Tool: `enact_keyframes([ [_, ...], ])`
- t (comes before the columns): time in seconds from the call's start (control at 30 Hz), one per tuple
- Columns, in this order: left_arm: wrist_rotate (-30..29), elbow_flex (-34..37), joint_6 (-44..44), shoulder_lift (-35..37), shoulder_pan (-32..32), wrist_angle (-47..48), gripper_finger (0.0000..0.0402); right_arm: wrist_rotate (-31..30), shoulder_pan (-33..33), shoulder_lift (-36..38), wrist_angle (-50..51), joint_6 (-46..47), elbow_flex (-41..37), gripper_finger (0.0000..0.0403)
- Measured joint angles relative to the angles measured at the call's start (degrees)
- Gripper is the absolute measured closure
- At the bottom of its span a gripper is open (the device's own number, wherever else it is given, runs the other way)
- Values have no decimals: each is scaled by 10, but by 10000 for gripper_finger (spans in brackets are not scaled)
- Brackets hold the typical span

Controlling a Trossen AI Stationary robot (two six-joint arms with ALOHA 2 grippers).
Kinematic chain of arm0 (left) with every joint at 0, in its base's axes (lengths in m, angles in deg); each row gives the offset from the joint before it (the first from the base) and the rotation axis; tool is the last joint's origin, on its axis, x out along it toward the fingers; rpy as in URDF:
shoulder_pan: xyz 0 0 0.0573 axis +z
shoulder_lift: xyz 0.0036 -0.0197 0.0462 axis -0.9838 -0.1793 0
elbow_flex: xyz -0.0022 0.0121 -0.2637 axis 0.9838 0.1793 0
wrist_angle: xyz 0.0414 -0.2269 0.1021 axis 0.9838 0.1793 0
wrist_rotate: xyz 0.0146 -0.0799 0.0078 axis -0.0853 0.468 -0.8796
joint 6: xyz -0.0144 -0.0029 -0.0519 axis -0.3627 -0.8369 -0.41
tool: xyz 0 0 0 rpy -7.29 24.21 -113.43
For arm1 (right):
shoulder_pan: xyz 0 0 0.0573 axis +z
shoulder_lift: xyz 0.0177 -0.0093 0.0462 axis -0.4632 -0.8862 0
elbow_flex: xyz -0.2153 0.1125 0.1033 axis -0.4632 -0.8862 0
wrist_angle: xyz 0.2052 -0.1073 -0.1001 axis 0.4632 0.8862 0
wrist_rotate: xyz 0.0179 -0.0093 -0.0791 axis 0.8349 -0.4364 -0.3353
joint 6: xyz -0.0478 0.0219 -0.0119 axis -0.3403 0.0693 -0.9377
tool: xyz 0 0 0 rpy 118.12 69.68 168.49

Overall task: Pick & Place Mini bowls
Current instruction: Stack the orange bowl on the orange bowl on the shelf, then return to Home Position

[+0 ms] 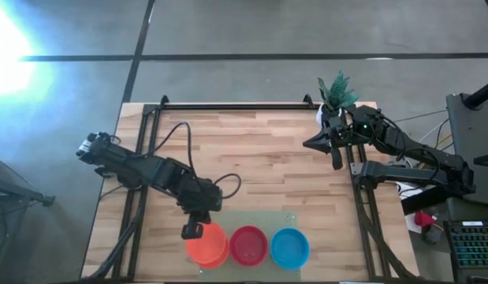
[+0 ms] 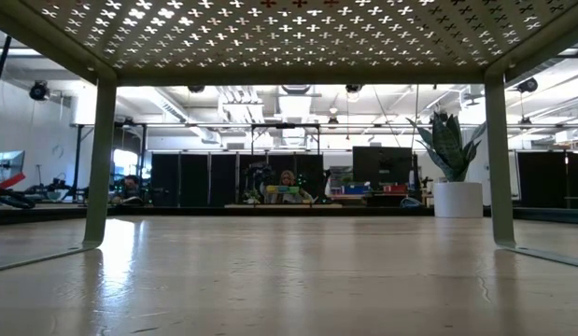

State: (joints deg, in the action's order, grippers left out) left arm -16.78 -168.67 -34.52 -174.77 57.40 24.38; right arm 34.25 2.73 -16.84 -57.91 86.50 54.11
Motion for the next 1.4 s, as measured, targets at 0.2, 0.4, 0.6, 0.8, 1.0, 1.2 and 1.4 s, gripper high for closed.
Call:
enact_keyframes([
  [0.2, 2, 0, 0, -7, -1, -16, 402, 0, 0, 0, 0, 0, 0, 394],
  [0.4, 9, 0, 4, -20, -1, -16, 398, 0, 0, 0, 0, 0, 0, 394],
  [0.6, 13, 0, 14, -20, -1, -17, 395, 0, 0, 0, 0, 0, 0, 394],
  [0.8, 20, 0, 16, -19, -1, -19, 379, 0, 0, 0, 0, -2, 0, 394],
  [1.0, 20, 0, 16, -19, -2, -19, 332, 0, 0, 0, 0, -2, 0, 394],
  [1.2, 20, -12, 18, -15, -1, -18, 318, 0, 0, 0, 0, 0, 0, 394],
  [1.4, 7, -34, 57, 0, 0, -12, 321, 0, 0, 1, 0, 0, 0, 394],
])
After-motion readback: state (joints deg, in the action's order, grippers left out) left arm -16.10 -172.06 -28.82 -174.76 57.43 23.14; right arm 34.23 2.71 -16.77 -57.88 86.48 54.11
